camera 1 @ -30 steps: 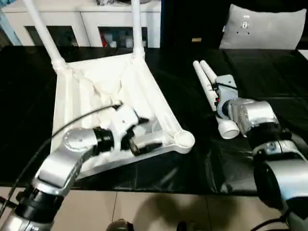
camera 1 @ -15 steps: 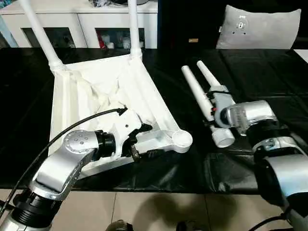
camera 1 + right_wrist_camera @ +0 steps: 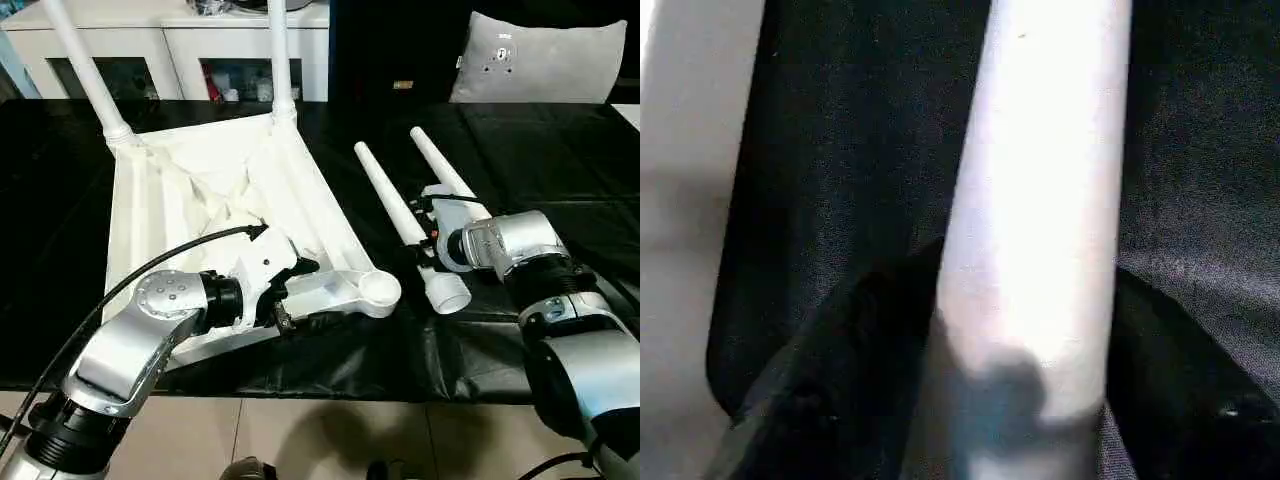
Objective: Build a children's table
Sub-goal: Pick table leg
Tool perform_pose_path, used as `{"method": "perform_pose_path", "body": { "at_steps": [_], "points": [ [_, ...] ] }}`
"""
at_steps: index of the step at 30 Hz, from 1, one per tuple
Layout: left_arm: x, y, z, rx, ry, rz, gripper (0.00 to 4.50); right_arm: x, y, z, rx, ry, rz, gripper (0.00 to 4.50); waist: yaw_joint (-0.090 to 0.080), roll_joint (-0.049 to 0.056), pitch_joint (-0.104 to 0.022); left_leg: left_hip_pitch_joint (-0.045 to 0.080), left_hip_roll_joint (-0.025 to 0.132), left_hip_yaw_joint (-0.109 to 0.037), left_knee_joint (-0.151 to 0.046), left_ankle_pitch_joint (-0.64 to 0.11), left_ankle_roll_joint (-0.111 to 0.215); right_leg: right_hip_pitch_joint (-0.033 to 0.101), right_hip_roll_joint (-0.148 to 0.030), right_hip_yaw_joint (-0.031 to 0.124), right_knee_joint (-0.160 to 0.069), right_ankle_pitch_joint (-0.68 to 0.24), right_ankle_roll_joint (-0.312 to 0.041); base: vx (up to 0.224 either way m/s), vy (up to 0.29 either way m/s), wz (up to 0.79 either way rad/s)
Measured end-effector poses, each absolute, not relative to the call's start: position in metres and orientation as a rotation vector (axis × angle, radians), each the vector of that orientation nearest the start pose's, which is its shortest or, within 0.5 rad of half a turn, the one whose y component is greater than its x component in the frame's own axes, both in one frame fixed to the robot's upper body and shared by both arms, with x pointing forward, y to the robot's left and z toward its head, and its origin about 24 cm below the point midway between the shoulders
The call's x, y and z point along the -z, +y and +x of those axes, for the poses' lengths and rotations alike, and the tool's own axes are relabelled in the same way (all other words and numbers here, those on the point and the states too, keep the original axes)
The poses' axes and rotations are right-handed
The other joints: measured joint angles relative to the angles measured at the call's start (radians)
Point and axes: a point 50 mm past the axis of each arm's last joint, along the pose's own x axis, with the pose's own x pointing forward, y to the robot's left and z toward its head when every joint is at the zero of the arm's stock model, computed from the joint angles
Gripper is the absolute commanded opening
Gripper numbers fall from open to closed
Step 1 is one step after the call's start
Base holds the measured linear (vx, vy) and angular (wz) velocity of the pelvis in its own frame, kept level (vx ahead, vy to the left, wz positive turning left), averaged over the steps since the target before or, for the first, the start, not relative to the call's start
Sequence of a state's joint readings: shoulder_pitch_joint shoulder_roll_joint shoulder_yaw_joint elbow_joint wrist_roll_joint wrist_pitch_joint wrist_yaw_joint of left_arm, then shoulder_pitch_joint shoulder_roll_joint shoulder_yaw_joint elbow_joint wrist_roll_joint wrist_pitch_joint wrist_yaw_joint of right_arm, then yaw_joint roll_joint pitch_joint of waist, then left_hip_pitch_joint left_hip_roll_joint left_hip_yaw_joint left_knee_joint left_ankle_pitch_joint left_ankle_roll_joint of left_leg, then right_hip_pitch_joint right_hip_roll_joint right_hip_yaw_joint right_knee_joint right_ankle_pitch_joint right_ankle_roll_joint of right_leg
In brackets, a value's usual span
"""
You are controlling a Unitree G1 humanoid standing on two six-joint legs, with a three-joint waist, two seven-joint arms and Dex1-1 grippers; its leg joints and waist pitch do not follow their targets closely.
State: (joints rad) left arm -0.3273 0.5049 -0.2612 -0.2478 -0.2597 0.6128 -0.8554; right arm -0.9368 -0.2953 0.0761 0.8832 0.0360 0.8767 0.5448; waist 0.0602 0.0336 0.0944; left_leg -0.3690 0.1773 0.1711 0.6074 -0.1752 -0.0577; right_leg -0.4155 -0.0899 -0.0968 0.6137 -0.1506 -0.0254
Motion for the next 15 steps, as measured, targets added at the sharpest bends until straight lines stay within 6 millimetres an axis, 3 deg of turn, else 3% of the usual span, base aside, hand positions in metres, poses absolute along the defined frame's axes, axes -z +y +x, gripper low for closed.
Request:
{"method": "perform_pose_path", "body": {
  "at_steps": [7, 15],
  "points": [
    [-0.1072, 0.1207, 0.2637, 1.125, 0.298, 0.278, 4.5, -0.0749, -0.1657, 0.368, -0.41, 0.878, -0.062, 2.18, 0.001, -0.002, -0.001, 0.0, 0.0, 0.0, 0.0, 0.0, 0.0, 0.0, 0.0, 0.0, 0.0, 0.0, 0.001, 0.0, 0.0, 0.0],
    [-0.1077, 0.1188, 0.2635, 1.123, 0.291, 0.274, 4.5, -0.0734, -0.1574, 0.3622, -0.443, 0.847, 0.002, 1.9, 0.001, -0.002, -0.006, 0.002, 0.0, 0.0, 0.0, 0.0, 0.0, 0.002, 0.0, 0.0, 0.0, -0.001, 0.001, 0.0, 0.0, 0.0]
  ]
}}
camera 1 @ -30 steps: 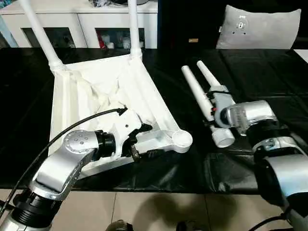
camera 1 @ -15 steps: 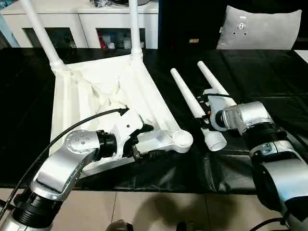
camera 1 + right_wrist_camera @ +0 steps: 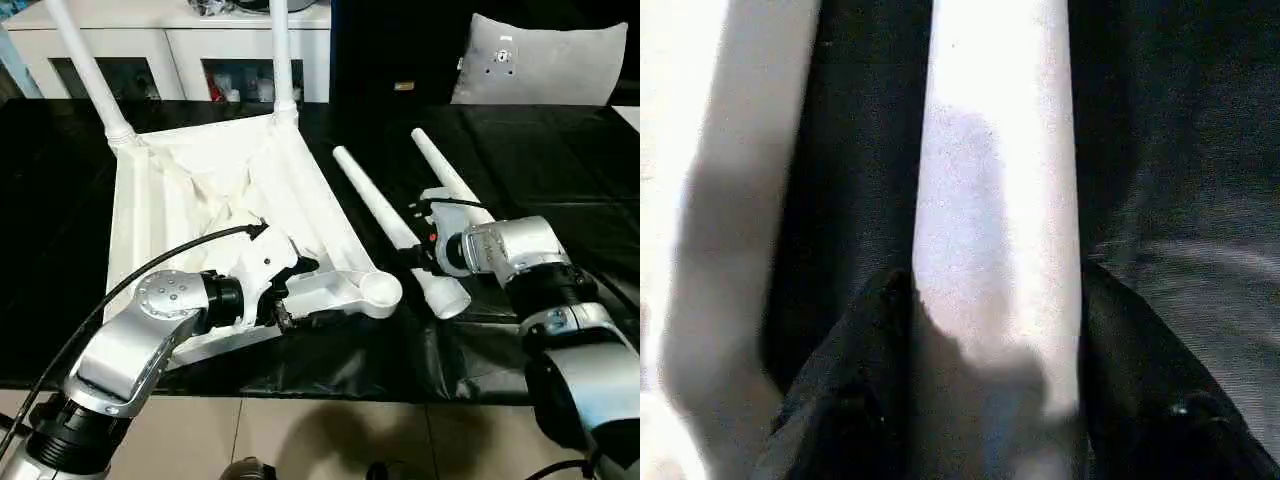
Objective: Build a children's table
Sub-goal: Pick table leg
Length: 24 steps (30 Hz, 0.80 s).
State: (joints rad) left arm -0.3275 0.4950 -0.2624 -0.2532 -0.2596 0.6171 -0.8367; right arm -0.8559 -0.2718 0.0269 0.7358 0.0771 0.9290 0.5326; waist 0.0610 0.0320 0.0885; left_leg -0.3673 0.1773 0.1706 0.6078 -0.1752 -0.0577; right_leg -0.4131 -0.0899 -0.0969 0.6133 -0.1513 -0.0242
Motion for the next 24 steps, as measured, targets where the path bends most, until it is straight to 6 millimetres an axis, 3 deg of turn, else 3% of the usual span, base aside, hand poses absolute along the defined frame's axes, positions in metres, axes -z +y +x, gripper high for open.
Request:
{"method": "perform_pose_path", "body": {
  "at_steps": [3, 9, 12, 17, 20, 24],
  "points": [
    [-0.108, 0.116, 0.264, 1.126, 0.282, 0.265, 4.5, -0.075, -0.153, 0.363, -0.437, 0.727, 0.051, 1.88, -0.001, 0.003, -0.002, 0.0, 0.0, 0.0, 0.001, 0.0, 0.0, 0.0, 0.0, 0.0, 0.0, 0.0, 0.0, 0.0, 0.0, 0.0],
    [-0.109, 0.112, 0.268, 1.108, 0.269, 0.245, 4.5, -0.076, -0.158, 0.357, -0.411, 0.663, 0.194, 1.88, -0.002, 0.007, -0.004, 0.0, 0.0, 0.0, 0.001, 0.0, 0.0, 0.0, 0.0, 0.0, -0.001, 0.0, 0.001, 0.0, 0.0, 0.0],
    [-0.114, 0.107, 0.276, 1.062, 0.231, 0.212, 4.5, -0.092, -0.157, 0.36, -0.407, 0.547, 0.345, 1.87, -0.002, 0.016, -0.006, -0.001, -0.001, 0.0, 0.001, 0.0, 0.0, 0.0, 0.0, 0.0, -0.002, 0.0, 0.001, 0.0, 0.0, 0.0],
    [-0.143, 0.102, 0.303, 0.914, 0.094, 0.054, 4.5, -0.13, -0.162, 0.356, -0.501, 0.29, 0.475, 1.87, 0.0, 0.019, -0.008, -0.001, -0.001, -0.002, 0.001, 0.0, 0.0, 0.0, 0.0, -0.002, -0.002, 0.001, 0.001, 0.0, 0.0, 0.0],
    [-0.166, 0.103, 0.314, 0.857, 0.018, -0.055, 4.5, -0.133, -0.16, 0.347, -0.615, 0.244, 0.481, 1.87, 0.001, 0.021, -0.01, -0.002, -0.001, -0.002, 0.001, 0.0, 0.001, 0.001, 0.0, -0.002, -0.003, 0.0, 0.002, 0.0, 0.0, 0.0],
    [-0.176, 0.094, 0.321, 0.83, 0.008, -0.316, 4.5, -0.136, -0.157, 0.331, -0.79, 0.17, 0.597, 1.87, 0.005, 0.021, -0.01, -0.006, -0.001, -0.002, 0.001, 0.0, 0.001, -0.001, 0.0, -0.003, -0.004, 0.0, 0.002, 0.0, 0.0, 0.0]
  ]
}}
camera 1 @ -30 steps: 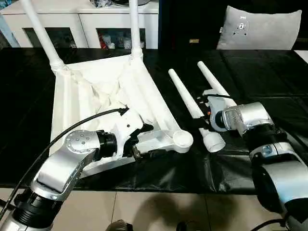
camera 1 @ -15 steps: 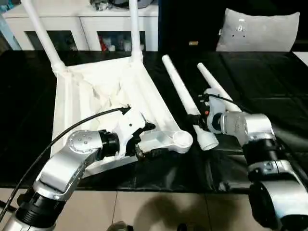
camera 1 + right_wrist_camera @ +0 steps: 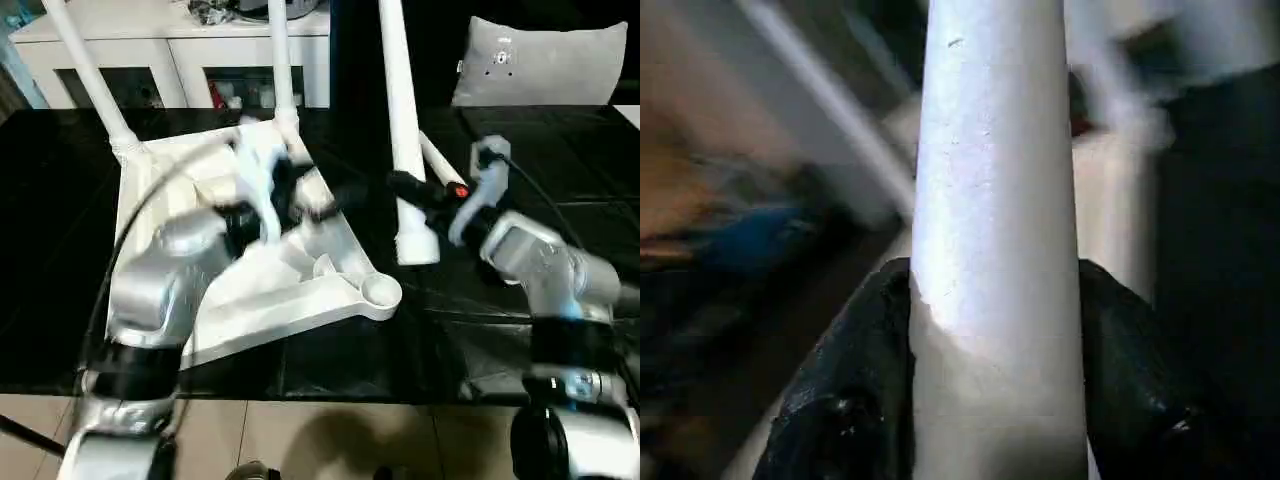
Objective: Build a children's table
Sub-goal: Pick table leg
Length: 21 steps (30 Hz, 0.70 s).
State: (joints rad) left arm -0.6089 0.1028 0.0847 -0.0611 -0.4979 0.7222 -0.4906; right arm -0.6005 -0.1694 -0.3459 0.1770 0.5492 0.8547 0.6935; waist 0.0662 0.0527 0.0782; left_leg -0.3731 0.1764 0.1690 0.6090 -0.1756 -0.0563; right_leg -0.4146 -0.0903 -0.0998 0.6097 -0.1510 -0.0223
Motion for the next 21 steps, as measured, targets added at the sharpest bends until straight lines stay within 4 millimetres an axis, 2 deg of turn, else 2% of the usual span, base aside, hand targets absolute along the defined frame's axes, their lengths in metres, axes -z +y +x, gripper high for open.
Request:
{"method": "perform_pose_path", "body": {
  "at_steps": [1, 5, 13, 15, 18, 21],
  "points": [
    [-0.179, 0.088, 0.32, 0.851, 0.006, -0.401, 4.5, -0.14, -0.156, 0.327, -0.844, 0.145, 0.621, 1.87, 0.005, 0.0, 0.0, 0.0, 0.0, 0.0, 0.001, 0.0, 0.001, 0.0, 0.0, 0.0, 0.0, 0.0, 0.0, 0.0, 0.0, 0.0],
    [-0.192, 0.072, 0.317, 0.92, -0.007, -0.563, 4.5, -0.151, -0.153, 0.319, -0.941, 0.096, 0.632, 1.87, 0.022, -0.001, 0.0, 0.0, 0.0, 0.0, 0.001, 0.0, 0.001, 0.0, 0.0, -0.001, 0.0, 0.0, 0.001, 0.0, 0.0, 0.0],
    [-0.199, 0.06, 0.313, 0.965, 0.031, -0.719, 4.5, -0.148, -0.15, 0.308, -1.011, 0.108, 0.604, 1.87, 0.025, -0.001, 0.0, -0.005, 0.001, -0.001, 0.0, 0.001, 0.003, 0.002, 0.0, -0.003, -0.014, 0.004, 0.009, 0.0, 0.0, 0.0],
    [-0.199, 0.06, 0.312, 0.965, 0.037, -0.715, 4.5, -0.147, -0.149, 0.305, -1.014, 0.114, 0.561, 1.87, 0.024, -0.001, 0.0, -0.007, 0.0, -0.001, 0.0, 0.001, 0.005, 0.002, 0.0, -0.003, -0.017, 0.005, 0.009, 0.0, 0.0, 0.0],
    [-0.196, 0.059, 0.314, 0.934, 0.056, -0.622, 4.5, -0.144, -0.141, 0.303, -0.998, 0.112, 0.465, 1.87, 0.024, -0.001, -0.001, -0.011, 0.0, -0.001, 0.001, 0.001, 0.006, 0.0, 0.0, -0.003, -0.018, 0.005, 0.01, 0.0, 0.0, 0.0],
    [-0.188, 0.056, 0.317, 0.859, 0.045, -0.444, 4.5, -0.138, -0.125, 0.304, -0.937, 0.077, 0.336, 1.87, 0.025, -0.001, -0.001, -0.012, 0.0, -0.001, -0.001, 0.0, 0.006, -0.001, 0.0, -0.003, -0.018, 0.005, 0.011, 0.0, 0.0, 0.0]
  ]
}}
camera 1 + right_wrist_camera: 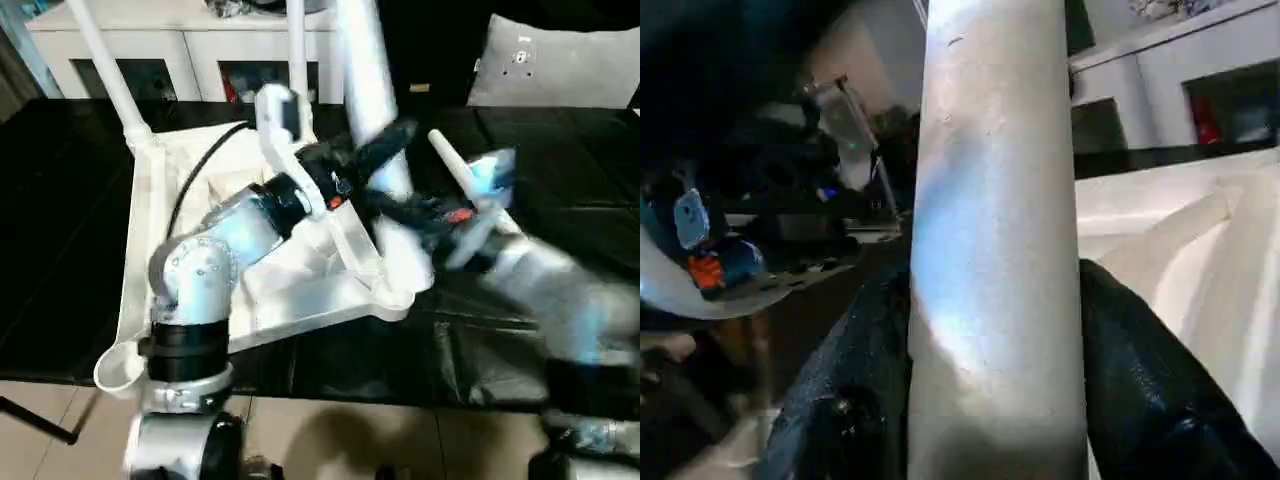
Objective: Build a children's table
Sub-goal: Pick table leg
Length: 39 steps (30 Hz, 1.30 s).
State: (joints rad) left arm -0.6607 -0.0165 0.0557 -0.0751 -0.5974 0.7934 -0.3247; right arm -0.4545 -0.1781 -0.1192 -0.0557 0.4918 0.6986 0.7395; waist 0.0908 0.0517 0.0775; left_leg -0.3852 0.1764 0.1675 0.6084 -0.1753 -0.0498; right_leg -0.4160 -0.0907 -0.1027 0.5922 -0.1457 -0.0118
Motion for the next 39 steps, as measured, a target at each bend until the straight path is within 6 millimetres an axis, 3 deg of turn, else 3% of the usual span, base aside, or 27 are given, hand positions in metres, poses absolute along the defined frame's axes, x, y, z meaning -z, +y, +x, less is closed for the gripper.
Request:
{"method": "perform_pose_path", "body": {
  "at_steps": [1, 6, 13, 15, 18, 20, 22, 24, 29, 39],
  "points": [
    [-0.185, 0.056, 0.318, 0.819, 0.024, -0.373, 4.21, -0.135, -0.121, 0.304, -0.904, 0.05, 0.266, 1.87, 0.0, 0.0, 0.0, -0.001, 0.0, 0.0, 0.0, 0.0, 0.0, -0.001, 0.0, 0.0, 0.0, 0.0, 0.0, 0.0, 0.0, 0.0],
    [-0.18, 0.05, 0.319, 0.767, -0.047, -0.194, 4.14, -0.133, -0.109, 0.305, -0.866, -0.055, 0.188, 1.87, -0.001, 0.0, 0.0, -0.003, 0.0, 0.0, 0.0, -0.001, 0.001, -0.002, 0.0, 0.0, 0.0, 0.0, 0.0, 0.0, 0.0, 0.0],
    [-0.181, 0.05, 0.318, 0.729, -0.11, -0.212, 4.1, -0.125, -0.111, 0.305, -0.797, -0.11, 0.152, 1.87, -0.004, 0.0, 0.0, -0.002, -0.001, 0.0, 0.0, -0.001, 0.001, -0.001, 0.0, 0.0, 0.001, 0.0, 0.0, 0.0, 0.0, 0.0],
    [-0.178, 0.049, 0.317, 0.723, -0.115, -0.21, 3.74, -0.121, -0.111, 0.305, -0.791, -0.11, 0.144, 1.87, -0.008, 0.0, 0.0, -0.002, 0.0, 0.0, 0.0, -0.001, 0.001, -0.002, 0.0, 0.0, 0.0, 0.0, 0.0, 0.0, 0.0, 0.0],
    [-0.175, 0.049, 0.318, 0.713, -0.112, -0.208, 3.69, -0.121, -0.109, 0.305, -0.788, -0.126, 0.128, 1.87, -0.007, 0.0, 0.0, -0.002, 0.0, 0.0, 0.0, -0.001, 0.001, -0.001, 0.0, 0.001, 0.001, 0.0, 0.0, 0.0, 0.0, 0.0],
    [-0.175, 0.049, 0.318, 0.713, -0.121, -0.212, 3.26, -0.12, -0.108, 0.306, -0.788, -0.137, 0.122, 1.87, -0.005, 0.0, 0.0, -0.002, 0.0, 0.0, 0.0, -0.001, 0.001, -0.001, 0.0, 0.001, 0.0, 0.0, 0.0, 0.0, 0.0, 0.0],
    [-0.175, 0.049, 0.319, 0.71, -0.121, -0.215, 3.27, -0.12, -0.108, 0.306, -0.791, -0.144, 0.12, 1.87, -0.005, 0.0, 0.0, -0.002, 0.0, 0.0, 0.0, -0.001, 0.001, -0.001, 0.0, 0.001, 0.0, 0.0, 0.0, 0.0, 0.0, 0.0],
    [-0.175, 0.05, 0.319, 0.71, -0.122, -0.216, 2.9, -0.12, -0.108, 0.306, -0.794, -0.147, 0.119, 1.87, -0.005, 0.0, 0.0, -0.002, 0.0, 0.0, 0.0, -0.001, 0.001, -0.001, 0.0, 0.001, 0.001, 0.0, 0.0, 0.0, 0.0, 0.0],
    [-0.174, 0.048, 0.318, 0.72, -0.125, -0.232, 2.47, -0.12, -0.107, 0.305, -0.797, -0.162, 0.112, 1.87, -0.004, 0.0, 0.0, -0.002, 0.0, 0.0, 0.0, -0.001, 0.002, -0.001, 0.0, 0.001, 0.001, 0.001, -0.001, 0.0, 0.0, 0.0],
    [-0.173, 0.044, 0.317, 0.747, -0.087, -0.349, 2.01, -0.119, -0.108, 0.306, -0.794, -0.17, 0.108, 1.87, -0.005, 0.0, 0.0, -0.001, 0.0, 0.0, 0.001, -0.001, 0.002, -0.001, 0.0, 0.001, 0.001, 0.001, -0.001, 0.0, 0.0, 0.0]
  ]
}}
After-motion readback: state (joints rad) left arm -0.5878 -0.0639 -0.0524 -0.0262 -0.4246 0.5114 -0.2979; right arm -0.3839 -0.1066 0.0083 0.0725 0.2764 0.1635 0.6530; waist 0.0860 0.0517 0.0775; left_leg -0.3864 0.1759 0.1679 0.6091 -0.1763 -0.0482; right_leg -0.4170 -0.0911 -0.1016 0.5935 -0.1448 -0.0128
